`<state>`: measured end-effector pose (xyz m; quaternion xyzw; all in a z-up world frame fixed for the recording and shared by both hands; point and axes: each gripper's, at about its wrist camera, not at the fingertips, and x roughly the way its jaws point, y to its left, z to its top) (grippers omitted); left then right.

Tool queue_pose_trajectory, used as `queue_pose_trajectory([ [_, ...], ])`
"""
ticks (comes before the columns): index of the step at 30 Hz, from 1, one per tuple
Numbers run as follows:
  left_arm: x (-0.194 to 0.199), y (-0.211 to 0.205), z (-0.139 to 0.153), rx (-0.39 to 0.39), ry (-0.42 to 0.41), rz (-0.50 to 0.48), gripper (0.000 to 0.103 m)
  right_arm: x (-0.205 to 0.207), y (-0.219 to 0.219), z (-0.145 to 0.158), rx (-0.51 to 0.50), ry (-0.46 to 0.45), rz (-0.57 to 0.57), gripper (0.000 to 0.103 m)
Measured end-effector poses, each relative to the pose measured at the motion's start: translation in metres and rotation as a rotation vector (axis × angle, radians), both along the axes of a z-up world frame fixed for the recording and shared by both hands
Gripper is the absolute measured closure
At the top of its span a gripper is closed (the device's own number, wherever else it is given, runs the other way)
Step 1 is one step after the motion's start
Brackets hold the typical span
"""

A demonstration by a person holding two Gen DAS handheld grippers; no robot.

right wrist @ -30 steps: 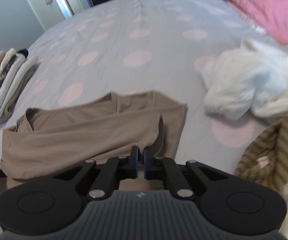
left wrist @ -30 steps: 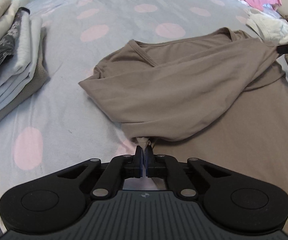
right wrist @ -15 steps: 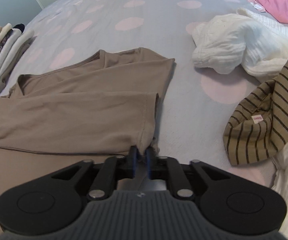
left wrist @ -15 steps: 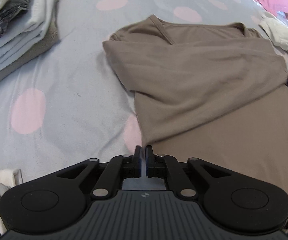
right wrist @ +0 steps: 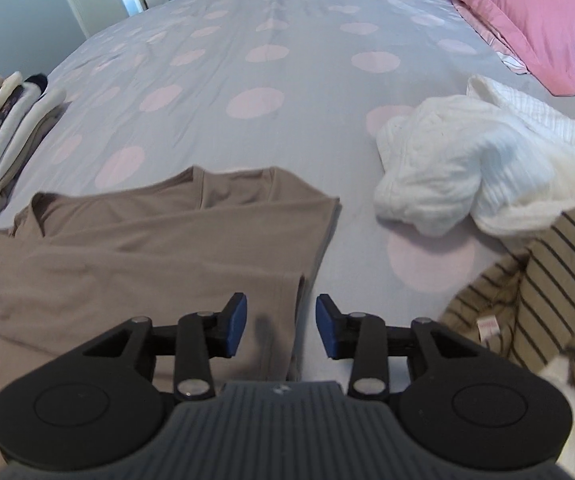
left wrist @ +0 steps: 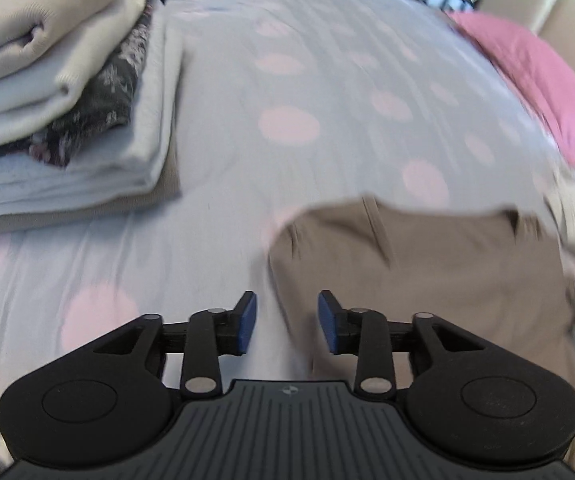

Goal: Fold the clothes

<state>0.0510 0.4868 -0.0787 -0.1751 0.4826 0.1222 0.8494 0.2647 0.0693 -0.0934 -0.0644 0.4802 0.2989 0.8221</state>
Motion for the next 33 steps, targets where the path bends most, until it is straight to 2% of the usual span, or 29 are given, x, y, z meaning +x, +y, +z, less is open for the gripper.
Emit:
queue_pose_trajectory([
  [2,0.012,0.003,-0.006,-0.003,0.007,0.022,0.063,0.008,0.004,-0.003,0.017,0.01,-0.018,0.051],
  [4,0.019,0.003,-0.014,-0.001,0.017,0.023,0.065,0.016,0.008,-0.007,0.031,0.024,-0.033,0.051],
  [5,0.022,0.003,-0.018,0.003,0.02,0.02,0.079,0.018,0.01,-0.01,0.032,0.026,-0.036,0.052],
  [7,0.021,0.0,-0.021,0.01,0.006,0.023,0.102,0.021,0.014,-0.014,0.038,0.026,-0.036,0.064],
  [8,0.02,-0.001,-0.022,0.016,-0.001,0.022,0.102,0.022,0.015,-0.016,0.045,0.025,-0.034,0.086],
  [9,0.018,-0.002,-0.022,0.025,-0.017,0.014,0.103,0.022,0.016,-0.017,0.051,0.029,-0.038,0.101],
  [11,0.013,-0.005,-0.017,0.058,-0.039,0.014,0.103,0.022,0.015,-0.018,0.077,0.031,-0.05,0.101],
  [15,0.013,0.007,0.0,0.106,-0.085,0.062,0.103,0.019,0.013,-0.008,0.104,-0.021,-0.083,0.101],
  [18,0.027,0.008,-0.011,0.125,0.008,0.045,0.103,0.023,0.019,-0.012,0.087,-0.013,-0.074,0.101],
  [21,0.03,0.007,-0.024,0.131,0.043,0.064,0.102,0.028,0.021,-0.023,0.071,0.013,-0.086,0.101],
  [22,0.027,0.008,-0.025,0.122,0.039,0.086,0.099,0.029,0.02,-0.025,0.071,0.019,-0.096,0.098],
  [23,0.024,0.01,-0.025,0.109,0.033,0.106,0.091,0.03,0.018,-0.026,0.071,0.025,-0.108,0.093],
  [24,0.019,0.01,-0.024,0.102,0.028,0.105,0.087,0.029,0.014,-0.026,0.074,0.023,-0.125,0.085],
  [26,0.01,0.008,-0.019,0.105,0.021,0.094,0.084,0.027,0.006,-0.022,0.09,0.009,-0.137,0.076],
  [30,-0.009,-0.009,-0.016,0.074,0.041,0.01,0.079,0.017,-0.005,-0.013,0.097,0.026,-0.104,0.076],
  [32,-0.017,-0.021,-0.023,0.041,0.069,-0.029,0.072,0.008,-0.005,-0.012,0.094,0.046,-0.067,0.076],
  [33,-0.021,-0.029,-0.027,0.029,0.085,-0.052,0.071,0.004,-0.005,-0.012,0.09,0.053,-0.056,0.071],
])
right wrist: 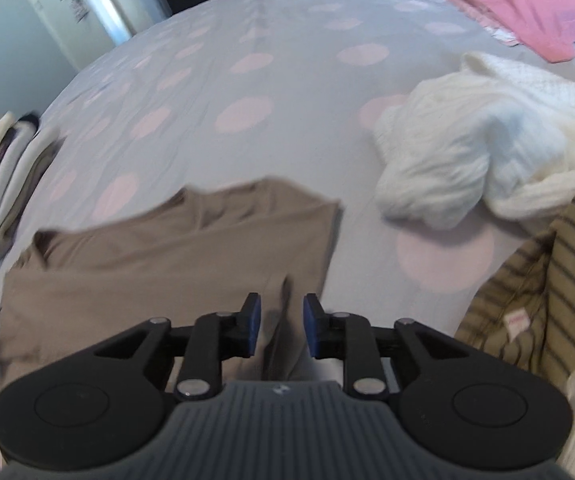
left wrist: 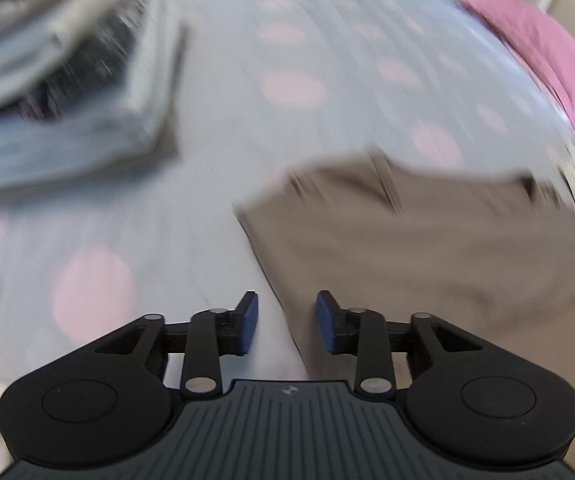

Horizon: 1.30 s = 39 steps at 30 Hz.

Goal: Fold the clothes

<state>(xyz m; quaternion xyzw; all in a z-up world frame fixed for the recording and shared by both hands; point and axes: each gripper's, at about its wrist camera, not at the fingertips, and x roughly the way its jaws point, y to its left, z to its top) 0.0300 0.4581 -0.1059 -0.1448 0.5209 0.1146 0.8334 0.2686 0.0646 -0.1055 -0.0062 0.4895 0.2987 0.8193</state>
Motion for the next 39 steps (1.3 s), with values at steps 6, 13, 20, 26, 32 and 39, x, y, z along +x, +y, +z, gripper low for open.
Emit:
queue_pose_trajectory([
  [6,-0.007,-0.034,-0.022,0.03,0.108,-0.076,0.078,-0.021,0.004,-0.004,-0.03,0.016,0.022,0.074],
  [13,-0.018,-0.035,-0.012,0.043,0.135,-0.026,0.078,-0.026,0.004,-0.009,-0.136,0.011,0.004,0.074],
  [20,-0.05,-0.056,0.013,0.037,0.132,-0.017,0.071,-0.063,-0.009,0.018,-0.156,0.004,0.065,0.067],
  [26,-0.093,-0.09,0.023,-0.013,0.156,-0.023,0.065,-0.123,-0.024,0.025,-0.177,0.05,0.172,0.066],
  [32,-0.151,-0.124,0.014,-0.029,0.239,-0.038,0.065,-0.179,-0.057,0.022,-0.183,0.108,0.199,0.056],
  [39,-0.198,-0.15,0.004,-0.063,0.284,-0.024,0.065,-0.229,-0.085,0.02,-0.212,0.114,0.245,0.048],
])
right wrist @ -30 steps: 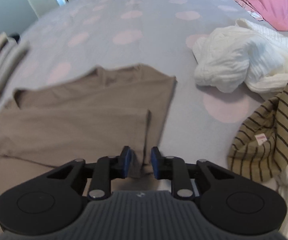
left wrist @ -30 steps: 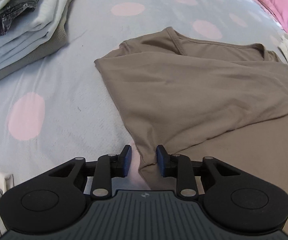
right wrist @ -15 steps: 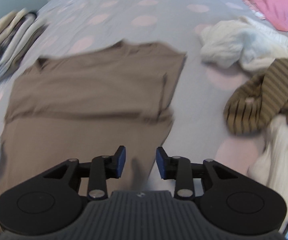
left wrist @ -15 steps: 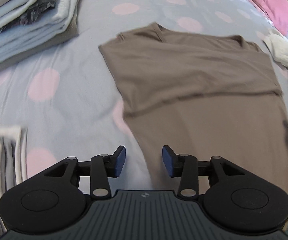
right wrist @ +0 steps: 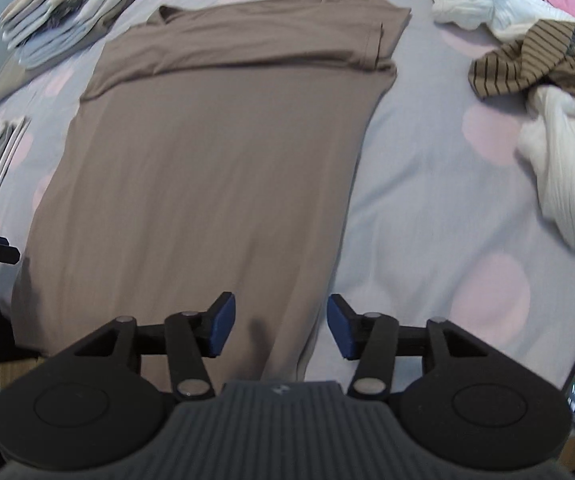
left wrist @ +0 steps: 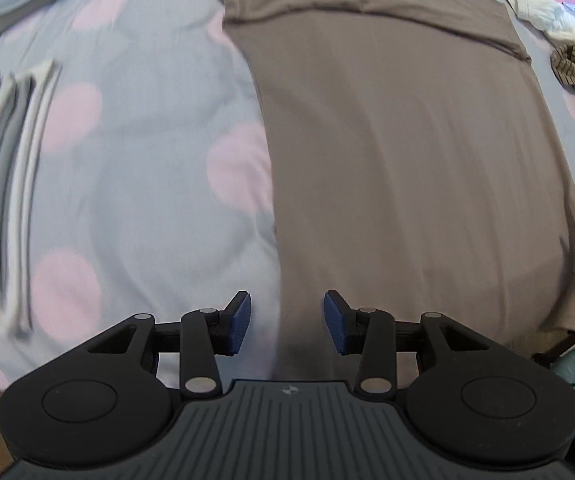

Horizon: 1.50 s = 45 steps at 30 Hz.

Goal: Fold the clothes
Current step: 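Grasp the shirt hem corners with the left and right tools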

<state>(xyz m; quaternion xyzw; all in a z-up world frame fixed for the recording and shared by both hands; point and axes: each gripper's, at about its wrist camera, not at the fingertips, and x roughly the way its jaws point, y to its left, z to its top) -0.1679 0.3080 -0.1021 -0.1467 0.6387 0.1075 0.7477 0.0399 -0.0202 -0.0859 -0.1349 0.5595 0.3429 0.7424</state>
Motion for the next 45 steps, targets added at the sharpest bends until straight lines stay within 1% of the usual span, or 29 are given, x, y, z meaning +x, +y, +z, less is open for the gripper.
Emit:
queue_pose_trajectory([
  [4,-0.014,-0.009,-0.009,0.034,0.049,-0.001,0.065,-0.018,-0.008,-0.003,-0.035,0.013,0.009,0.044],
  [6,-0.017,-0.014,-0.015,0.042,0.078,-0.02,0.065,-0.027,-0.01,-0.006,-0.057,0.012,0.021,0.044],
  [10,-0.018,-0.023,-0.029,0.064,0.136,-0.072,0.065,-0.044,-0.008,-0.017,-0.139,-0.001,0.062,0.045],
  [11,-0.018,-0.024,-0.03,0.065,0.137,-0.081,0.066,-0.047,-0.008,-0.02,-0.158,-0.001,0.074,0.049],
  [12,-0.018,-0.025,-0.031,0.064,0.135,-0.085,0.068,-0.048,-0.008,-0.023,-0.168,0.001,0.082,0.059],
  [13,-0.019,-0.024,-0.03,0.047,0.129,-0.081,0.075,-0.048,-0.01,-0.025,-0.172,0.007,0.082,0.065],
  [14,-0.02,-0.023,-0.03,0.03,0.123,-0.077,0.089,-0.046,-0.012,-0.026,-0.172,0.014,0.075,0.083],
  [15,-0.021,-0.021,-0.029,0.01,0.117,-0.068,0.095,-0.045,-0.015,-0.027,-0.171,0.02,0.068,0.094],
  [16,-0.023,-0.021,-0.028,0.0,0.109,-0.068,0.099,-0.044,-0.017,-0.026,-0.164,0.025,0.061,0.095],
  [18,-0.026,-0.021,-0.023,-0.004,0.091,-0.079,0.101,-0.044,-0.021,-0.021,-0.147,0.019,0.055,0.099],
  [19,-0.027,-0.022,-0.02,-0.006,0.082,-0.084,0.102,-0.044,-0.022,-0.018,-0.138,0.015,0.054,0.099],
  [22,-0.03,-0.014,-0.004,-0.074,0.027,-0.067,0.102,-0.04,-0.027,-0.007,-0.11,0.016,0.049,0.099],
  [25,-0.033,0.0,0.02,-0.125,-0.042,-0.045,0.102,-0.03,-0.032,0.011,-0.084,-0.002,0.042,0.099],
  [29,-0.028,0.023,0.047,-0.148,-0.133,-0.021,0.102,-0.008,-0.039,0.038,-0.041,-0.03,0.023,0.099],
  [33,0.008,0.042,0.058,-0.128,-0.207,-0.014,0.102,0.021,-0.03,0.052,0.008,-0.052,0.005,0.099],
  [36,0.036,0.045,0.052,-0.055,-0.239,-0.03,0.102,0.048,-0.017,0.049,0.041,-0.038,-0.028,0.099],
  [38,0.051,0.048,0.042,-0.029,-0.237,-0.017,0.102,0.062,0.0,0.043,0.046,-0.055,-0.028,0.099],
  [40,0.059,0.05,0.029,-0.014,-0.236,0.0,0.102,0.074,0.015,0.035,0.045,-0.075,-0.028,0.099],
  [43,0.063,0.054,0.014,-0.005,-0.237,0.028,0.102,0.089,0.026,0.02,0.053,-0.085,-0.038,0.099],
  [44,0.064,0.055,0.01,-0.003,-0.237,0.037,0.102,0.092,0.028,0.016,0.054,-0.082,-0.047,0.098],
  [45,0.065,0.056,0.007,-0.002,-0.237,0.034,0.102,0.095,0.029,0.011,0.053,-0.08,-0.054,0.093],
])
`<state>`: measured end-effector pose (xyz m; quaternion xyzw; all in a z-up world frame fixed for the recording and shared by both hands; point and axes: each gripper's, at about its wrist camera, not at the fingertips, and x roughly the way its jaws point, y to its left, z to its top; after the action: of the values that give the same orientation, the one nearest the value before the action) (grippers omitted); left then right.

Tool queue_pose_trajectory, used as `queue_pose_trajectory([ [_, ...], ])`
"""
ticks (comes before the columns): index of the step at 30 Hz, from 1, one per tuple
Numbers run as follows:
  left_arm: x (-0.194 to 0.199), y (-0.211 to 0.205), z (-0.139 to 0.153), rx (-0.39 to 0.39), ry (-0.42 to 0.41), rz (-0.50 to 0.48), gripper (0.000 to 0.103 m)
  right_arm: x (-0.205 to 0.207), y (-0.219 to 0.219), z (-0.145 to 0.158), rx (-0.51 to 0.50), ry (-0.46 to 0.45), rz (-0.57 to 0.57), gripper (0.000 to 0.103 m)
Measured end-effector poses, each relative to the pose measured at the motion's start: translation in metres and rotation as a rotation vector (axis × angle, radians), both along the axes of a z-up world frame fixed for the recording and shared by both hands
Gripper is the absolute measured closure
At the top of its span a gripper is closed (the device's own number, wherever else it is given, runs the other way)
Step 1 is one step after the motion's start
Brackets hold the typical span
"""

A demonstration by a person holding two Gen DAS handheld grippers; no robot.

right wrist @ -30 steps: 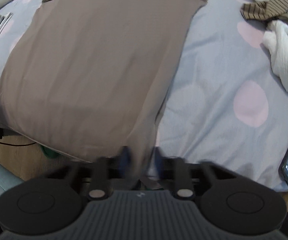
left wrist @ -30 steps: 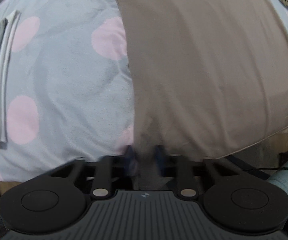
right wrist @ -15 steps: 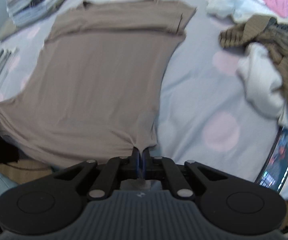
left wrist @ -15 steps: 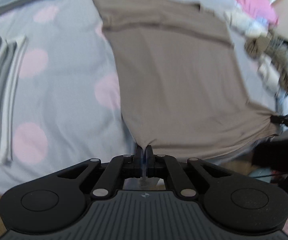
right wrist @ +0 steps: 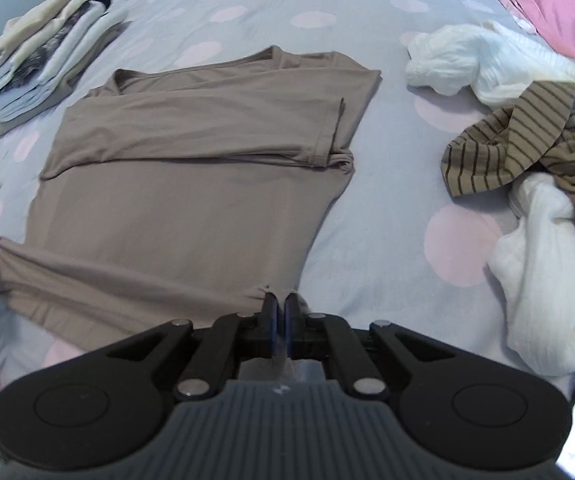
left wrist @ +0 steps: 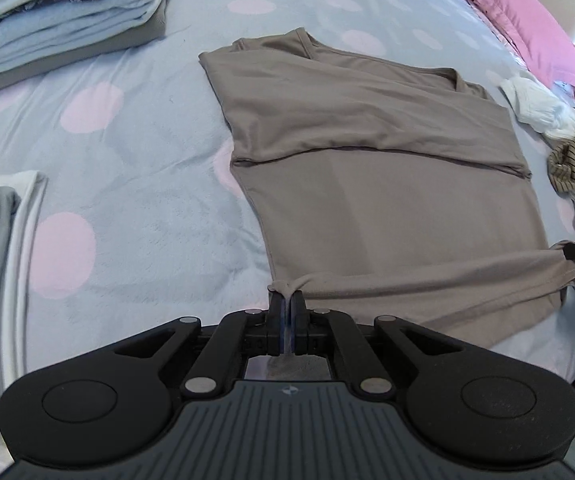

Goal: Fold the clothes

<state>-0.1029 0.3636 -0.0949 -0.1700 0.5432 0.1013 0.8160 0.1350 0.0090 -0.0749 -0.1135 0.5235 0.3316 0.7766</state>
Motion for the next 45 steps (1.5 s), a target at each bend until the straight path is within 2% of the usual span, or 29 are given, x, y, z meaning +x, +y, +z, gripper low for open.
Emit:
queue_pose_trajectory([
  [3,-0.001,0.002,0.0,0.051,0.011,0.011,0.1,0.008,0.002,-0.01,-0.024,-0.02,-0.022,0.086],
  [4,-0.001,0.002,0.001,0.071,0.017,0.019,0.094,0.009,0.002,-0.011,-0.036,-0.036,-0.031,0.083],
  [5,-0.002,0.001,0.005,0.112,0.014,0.023,0.087,0.008,0.002,-0.009,-0.05,-0.057,-0.043,0.072],
  [6,-0.002,-0.001,0.009,0.154,0.01,0.028,0.086,0.007,0.002,-0.006,-0.061,-0.086,-0.051,0.065],
  [8,-0.005,-0.008,0.019,0.223,-0.003,-0.004,0.085,0.004,0.002,0.002,-0.066,-0.144,-0.042,0.064],
  [12,-0.017,-0.03,0.032,0.268,-0.068,-0.114,0.085,-0.013,0.006,0.016,-0.061,-0.248,0.054,0.064],
  [15,-0.027,-0.051,0.029,0.293,-0.086,-0.236,0.085,-0.031,0.009,0.017,-0.044,-0.281,0.116,0.064],
  [18,-0.036,-0.075,0.022,0.362,-0.092,-0.33,0.083,-0.048,0.013,0.013,-0.029,-0.29,0.184,0.065],
  [21,-0.044,-0.099,0.011,0.448,-0.108,-0.424,0.078,-0.067,0.015,0.005,-0.056,-0.328,0.267,0.065],
  [25,-0.049,-0.122,-0.008,0.577,-0.106,-0.523,0.061,-0.083,0.014,-0.009,-0.079,-0.344,0.319,0.065],
  [33,-0.065,-0.152,-0.055,0.888,-0.078,-0.719,0.06,-0.095,0.01,-0.025,-0.118,-0.384,0.376,0.064],
  [36,-0.071,-0.16,-0.065,0.991,-0.081,-0.793,0.06,-0.1,0.01,-0.031,-0.161,-0.438,0.418,0.064],
  [39,-0.078,-0.165,-0.073,1.098,-0.046,-0.875,0.058,-0.107,0.009,-0.036,-0.199,-0.479,0.464,0.064],
  [44,-0.082,-0.17,-0.092,1.236,-0.055,-0.977,0.057,-0.121,0.011,-0.045,-0.275,-0.625,0.558,0.063],
  [45,-0.082,-0.17,-0.093,1.246,-0.057,-0.982,0.058,-0.126,0.013,-0.048,-0.297,-0.665,0.581,0.057],
])
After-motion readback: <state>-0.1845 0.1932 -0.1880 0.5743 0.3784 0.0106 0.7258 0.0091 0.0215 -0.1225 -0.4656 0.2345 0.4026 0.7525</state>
